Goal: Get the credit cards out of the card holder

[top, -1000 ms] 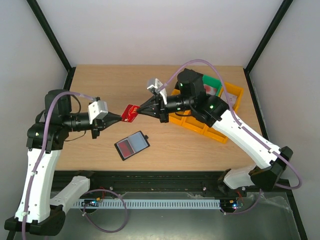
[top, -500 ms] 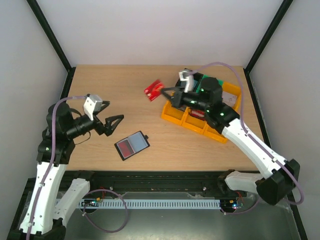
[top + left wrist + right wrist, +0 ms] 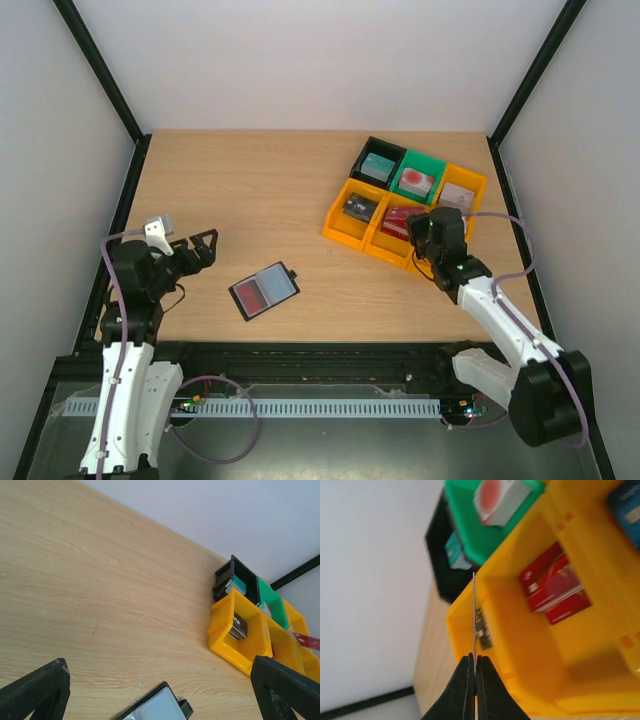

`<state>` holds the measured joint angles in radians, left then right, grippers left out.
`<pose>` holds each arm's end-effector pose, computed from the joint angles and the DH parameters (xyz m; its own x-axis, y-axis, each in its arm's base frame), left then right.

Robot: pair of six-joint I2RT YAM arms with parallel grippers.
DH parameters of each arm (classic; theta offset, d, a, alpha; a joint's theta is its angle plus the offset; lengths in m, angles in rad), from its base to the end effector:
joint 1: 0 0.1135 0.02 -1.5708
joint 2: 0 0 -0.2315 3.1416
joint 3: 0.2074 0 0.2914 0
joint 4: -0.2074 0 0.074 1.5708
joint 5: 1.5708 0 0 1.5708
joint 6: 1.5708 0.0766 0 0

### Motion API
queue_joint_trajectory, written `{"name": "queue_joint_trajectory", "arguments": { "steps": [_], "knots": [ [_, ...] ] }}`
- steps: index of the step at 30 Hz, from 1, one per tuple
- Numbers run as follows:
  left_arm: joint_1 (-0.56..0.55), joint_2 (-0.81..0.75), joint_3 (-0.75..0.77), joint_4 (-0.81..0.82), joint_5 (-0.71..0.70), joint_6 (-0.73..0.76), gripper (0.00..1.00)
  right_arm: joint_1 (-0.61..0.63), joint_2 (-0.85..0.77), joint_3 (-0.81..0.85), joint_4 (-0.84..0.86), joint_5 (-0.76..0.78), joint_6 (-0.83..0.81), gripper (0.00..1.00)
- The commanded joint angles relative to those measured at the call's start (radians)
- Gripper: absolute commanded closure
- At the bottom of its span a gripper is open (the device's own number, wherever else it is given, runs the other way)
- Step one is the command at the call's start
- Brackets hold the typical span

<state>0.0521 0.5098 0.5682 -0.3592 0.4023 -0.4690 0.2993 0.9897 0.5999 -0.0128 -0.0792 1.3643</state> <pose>0.2383 -0.0176 0.2602 -0.4111 -0.4379 -0.7995 0.1567 0.8301 -0.5352 0.3019 0.0995 0.1952 -0.4325 0.8876 -0.1583 0.2919 0.3040 0.9069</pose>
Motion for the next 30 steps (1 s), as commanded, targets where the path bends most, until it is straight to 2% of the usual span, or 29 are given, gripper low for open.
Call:
{"name": "queue_joint_trajectory", "arguments": {
  "steps": [1, 6, 21, 30],
  "knots": [
    [0.012, -0.031, -0.024, 0.014, -0.033, -0.040, 0.01, -0.034, 0.098, 0.022, 0.043, 0.084, 0.084, 0.98],
    [0.013, -0.046, -0.044, 0.013, -0.037, -0.034, 0.01, -0.048, 0.185, 0.051, 0.026, 0.092, 0.091, 0.98],
    [0.023, -0.023, -0.064, 0.039, -0.059, -0.028, 0.01, -0.050, 0.455, 0.146, 0.127, 0.084, 0.113, 0.98],
    [0.026, -0.015, -0.072, 0.049, -0.066, -0.024, 0.01, -0.051, 0.486, 0.181, 0.071, 0.116, 0.121, 0.98]
  ]
}}
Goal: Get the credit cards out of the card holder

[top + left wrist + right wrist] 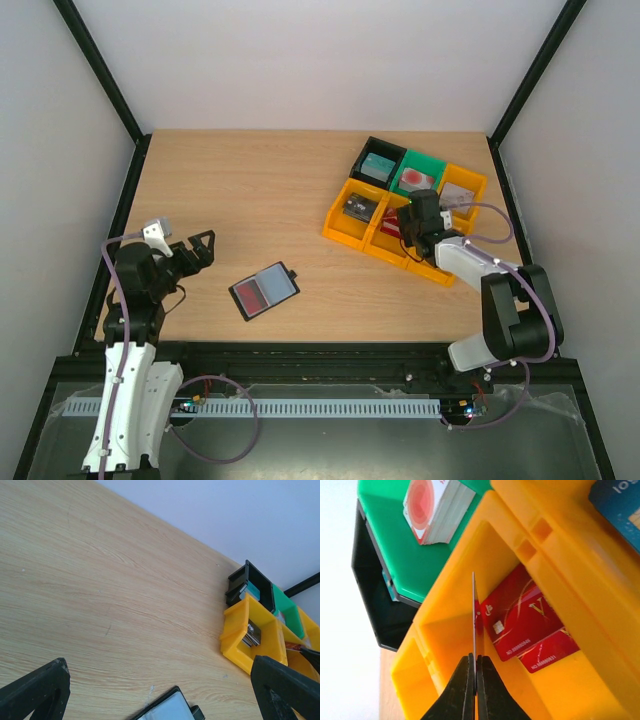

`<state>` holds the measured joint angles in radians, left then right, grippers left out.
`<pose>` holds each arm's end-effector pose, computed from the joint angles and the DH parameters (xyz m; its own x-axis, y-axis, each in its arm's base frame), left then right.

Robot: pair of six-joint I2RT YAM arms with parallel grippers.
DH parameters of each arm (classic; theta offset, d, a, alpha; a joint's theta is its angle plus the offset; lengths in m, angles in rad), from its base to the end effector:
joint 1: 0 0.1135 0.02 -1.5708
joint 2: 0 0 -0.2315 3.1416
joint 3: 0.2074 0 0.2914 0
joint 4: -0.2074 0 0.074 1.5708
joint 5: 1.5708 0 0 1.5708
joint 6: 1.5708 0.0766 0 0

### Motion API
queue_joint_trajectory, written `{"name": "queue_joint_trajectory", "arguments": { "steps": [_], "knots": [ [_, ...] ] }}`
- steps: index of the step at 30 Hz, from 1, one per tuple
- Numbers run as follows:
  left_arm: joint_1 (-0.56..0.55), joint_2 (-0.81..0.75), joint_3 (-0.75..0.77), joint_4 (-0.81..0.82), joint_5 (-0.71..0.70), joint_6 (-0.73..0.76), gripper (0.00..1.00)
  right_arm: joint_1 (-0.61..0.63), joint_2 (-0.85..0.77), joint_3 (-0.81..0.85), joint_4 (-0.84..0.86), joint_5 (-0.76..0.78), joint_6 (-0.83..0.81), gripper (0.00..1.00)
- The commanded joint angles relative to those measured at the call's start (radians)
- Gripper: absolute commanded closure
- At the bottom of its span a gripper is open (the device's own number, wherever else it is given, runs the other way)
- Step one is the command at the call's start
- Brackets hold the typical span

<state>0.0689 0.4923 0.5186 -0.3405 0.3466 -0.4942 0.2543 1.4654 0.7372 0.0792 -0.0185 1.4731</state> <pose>0.2396 -0.0096 0.2453 -0.3936 -0.4743 -0.7875 0.0805 0.8355 -0.5435 0.3562 0.0940 0.1077 -0.3216 0.9445 -0.0666 0.5562 0.2453 0.7940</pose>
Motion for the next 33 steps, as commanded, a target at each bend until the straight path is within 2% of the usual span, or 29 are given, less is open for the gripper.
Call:
{"name": "queue_joint_trajectory", "arguments": {
  "steps": [1, 4, 6, 8, 13, 20, 22, 24, 27, 30, 33],
  "knots": [
    [0.009, 0.004, -0.023, 0.032, -0.011, 0.001, 0.01, -0.007, 0.012, 0.045, -0.021, 0.058, 0.009, 0.98],
    [0.009, 0.007, -0.023, 0.032, -0.010, 0.002, 0.01, -0.007, 0.014, 0.044, -0.015, 0.053, 0.008, 0.94],
    [0.009, 0.008, -0.024, 0.032, -0.009, 0.001, 0.01, -0.007, 0.022, 0.061, -0.042, 0.048, -0.001, 0.82],
    [0.009, 0.009, -0.023, 0.032, -0.012, 0.001, 0.01, -0.010, 0.027, 0.077, -0.064, 0.042, -0.019, 0.77],
    [0.009, 0.006, -0.019, 0.028, -0.012, 0.003, 0.01, -0.017, -0.005, 0.090, -0.129, 0.079, -0.024, 0.53],
    [0.009, 0.005, -0.020, 0.032, -0.006, 0.002, 0.01, -0.017, -0.089, 0.171, -0.245, 0.183, -0.161, 0.35],
    [0.009, 0.005, -0.019, 0.030, -0.006, 0.003, 0.01, -0.026, -0.094, 0.204, -0.256, 0.208, -0.281, 0.34],
    [0.009, 0.004, -0.016, 0.028, -0.005, 0.007, 0.01, -0.028, -0.074, 0.271, -0.283, 0.187, -0.501, 0.39],
    [0.010, 0.005, -0.014, 0.025, -0.002, 0.010, 0.01, -0.028, 0.021, 0.448, -0.532, 0.110, -0.769, 0.44],
    [0.009, 0.014, -0.019, 0.032, 0.008, 0.009, 0.01, -0.027, 0.082, 0.487, -0.715, 0.002, -0.881, 0.57],
    [0.009, 0.031, -0.022, 0.037, 0.016, 0.008, 0.01, -0.025, 0.053, 0.412, -0.734, -0.088, -0.878, 0.68]
  ]
}}
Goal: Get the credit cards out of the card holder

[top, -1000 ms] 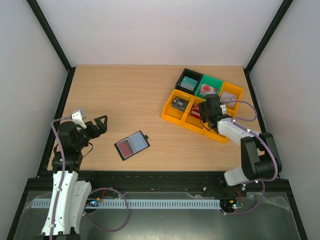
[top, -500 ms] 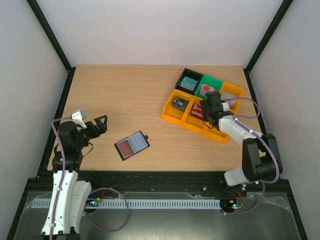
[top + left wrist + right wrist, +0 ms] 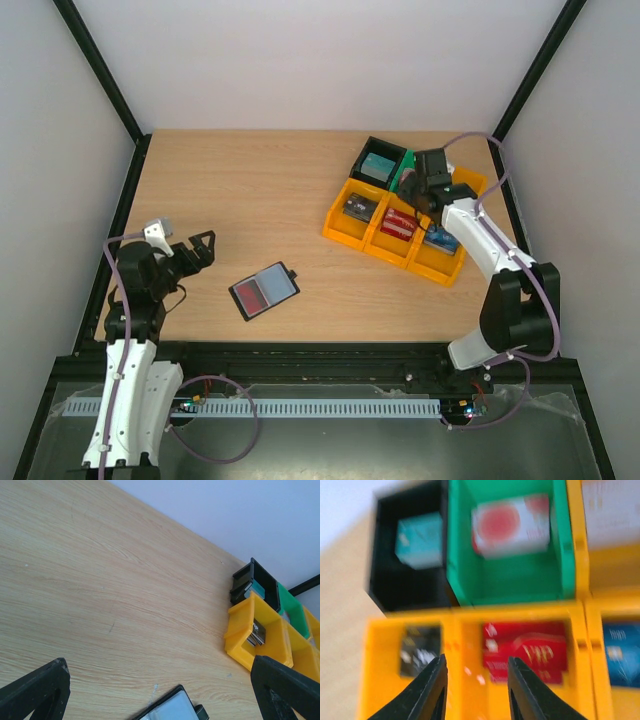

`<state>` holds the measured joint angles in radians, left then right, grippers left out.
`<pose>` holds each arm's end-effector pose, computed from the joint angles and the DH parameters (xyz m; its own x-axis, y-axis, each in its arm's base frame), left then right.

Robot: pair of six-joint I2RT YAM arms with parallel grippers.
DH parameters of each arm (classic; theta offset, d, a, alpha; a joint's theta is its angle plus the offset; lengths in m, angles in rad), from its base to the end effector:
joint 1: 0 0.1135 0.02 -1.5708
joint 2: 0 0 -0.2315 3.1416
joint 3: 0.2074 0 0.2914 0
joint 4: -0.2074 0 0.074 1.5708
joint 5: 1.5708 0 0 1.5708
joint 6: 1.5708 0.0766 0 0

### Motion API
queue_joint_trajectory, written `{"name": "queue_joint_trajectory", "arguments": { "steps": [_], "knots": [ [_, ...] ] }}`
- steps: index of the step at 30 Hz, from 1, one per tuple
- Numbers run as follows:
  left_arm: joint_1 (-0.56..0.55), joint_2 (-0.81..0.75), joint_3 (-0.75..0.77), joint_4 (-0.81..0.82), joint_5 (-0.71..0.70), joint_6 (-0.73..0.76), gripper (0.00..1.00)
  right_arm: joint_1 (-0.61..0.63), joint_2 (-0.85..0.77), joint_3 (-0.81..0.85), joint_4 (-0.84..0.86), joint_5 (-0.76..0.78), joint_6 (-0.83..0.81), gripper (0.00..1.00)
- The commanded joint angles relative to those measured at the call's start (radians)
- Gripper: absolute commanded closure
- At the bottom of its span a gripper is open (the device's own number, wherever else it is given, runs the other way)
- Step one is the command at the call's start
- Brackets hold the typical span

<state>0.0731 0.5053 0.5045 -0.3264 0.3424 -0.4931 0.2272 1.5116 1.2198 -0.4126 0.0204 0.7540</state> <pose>0.2423 -0.0080 0.2384 -0.3999 -0.4763 -0.7831 0.0670 0.8369 -0.5433 0.4012 0.0911 0.2225 -0.6037 0.5629 -0.5645 0.2788 0.8125 0.5120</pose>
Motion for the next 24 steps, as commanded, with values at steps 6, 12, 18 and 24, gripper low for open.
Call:
{"name": "queue_joint_trajectory", "arguments": {
  "steps": [6, 12, 18, 24],
  "knots": [
    [0.002, 0.073, -0.019, 0.002, 0.062, -0.067, 0.01, 0.181, -0.008, -0.053, -0.274, -0.099, -0.182, 0.72],
    [-0.002, 0.161, -0.112, 0.014, 0.062, -0.188, 0.01, 0.496, 0.160, 0.086, -0.263, -0.086, -0.222, 0.70],
    [-0.002, 0.233, -0.229, 0.068, 0.060, -0.320, 0.02, 0.759, 0.399, 0.234, -0.144, -0.110, -0.260, 0.53],
    [0.009, 0.214, -0.291, 0.071, 0.041, -0.413, 0.01, 0.873, 0.630, 0.444, -0.261, 0.011, -0.297, 0.04]
  ]
}}
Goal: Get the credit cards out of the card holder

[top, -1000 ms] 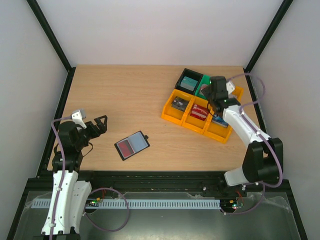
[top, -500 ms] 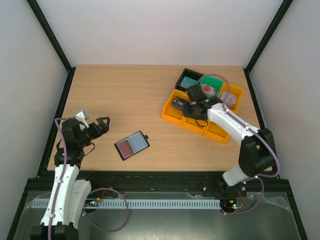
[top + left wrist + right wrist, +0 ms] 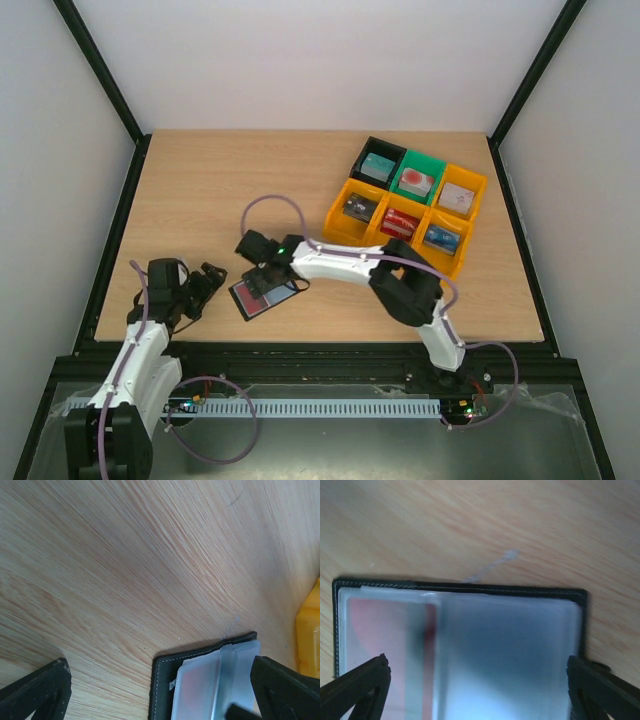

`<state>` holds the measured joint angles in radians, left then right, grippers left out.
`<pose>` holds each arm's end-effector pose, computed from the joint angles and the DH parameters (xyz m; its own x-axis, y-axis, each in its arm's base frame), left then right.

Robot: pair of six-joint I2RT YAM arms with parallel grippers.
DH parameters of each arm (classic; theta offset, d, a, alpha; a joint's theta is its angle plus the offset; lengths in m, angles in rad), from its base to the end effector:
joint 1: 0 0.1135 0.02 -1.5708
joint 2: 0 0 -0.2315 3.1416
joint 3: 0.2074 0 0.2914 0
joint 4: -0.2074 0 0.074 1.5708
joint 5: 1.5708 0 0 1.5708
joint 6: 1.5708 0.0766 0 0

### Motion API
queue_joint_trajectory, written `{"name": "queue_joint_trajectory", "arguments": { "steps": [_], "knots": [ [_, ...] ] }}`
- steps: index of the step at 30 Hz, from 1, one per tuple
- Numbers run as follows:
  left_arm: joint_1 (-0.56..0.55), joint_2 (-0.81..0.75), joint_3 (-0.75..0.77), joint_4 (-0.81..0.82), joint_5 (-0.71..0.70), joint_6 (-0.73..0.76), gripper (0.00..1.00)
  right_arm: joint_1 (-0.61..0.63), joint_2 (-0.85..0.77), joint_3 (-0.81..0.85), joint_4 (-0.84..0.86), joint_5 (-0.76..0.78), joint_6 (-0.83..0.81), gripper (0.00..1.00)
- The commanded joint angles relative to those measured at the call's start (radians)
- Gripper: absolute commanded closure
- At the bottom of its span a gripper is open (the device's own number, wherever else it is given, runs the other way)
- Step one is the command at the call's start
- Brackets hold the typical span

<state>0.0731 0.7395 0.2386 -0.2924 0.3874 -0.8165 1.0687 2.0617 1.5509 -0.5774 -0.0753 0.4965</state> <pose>0.2311 -0.0121 0.0819 -0.6301 -0.7227 -0.2842 -0.3833 0.6077 -0.6956 0.2245 0.4209 0.0974 -0.7992 -0.4687 -0.3763 -0.5802 0.7649 0.2797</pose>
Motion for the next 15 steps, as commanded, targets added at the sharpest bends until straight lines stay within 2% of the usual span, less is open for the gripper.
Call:
{"name": "queue_joint_trajectory", "arguments": {
  "steps": [1, 6, 15],
  "knots": [
    [0.012, -0.025, -0.029, 0.038, -0.005, -0.093, 0.01, 0.033, 0.099, 0.129, -0.115, 0.117, -0.037, 0.01],
    [0.022, -0.038, -0.047, 0.042, -0.002, -0.110, 0.01, 0.034, 0.158, 0.157, -0.193, 0.198, -0.011, 0.01],
    [0.022, -0.032, -0.071, 0.124, 0.041, -0.122, 0.01, 0.014, 0.177, 0.112, -0.178, 0.183, -0.004, 0.02]
  ]
}}
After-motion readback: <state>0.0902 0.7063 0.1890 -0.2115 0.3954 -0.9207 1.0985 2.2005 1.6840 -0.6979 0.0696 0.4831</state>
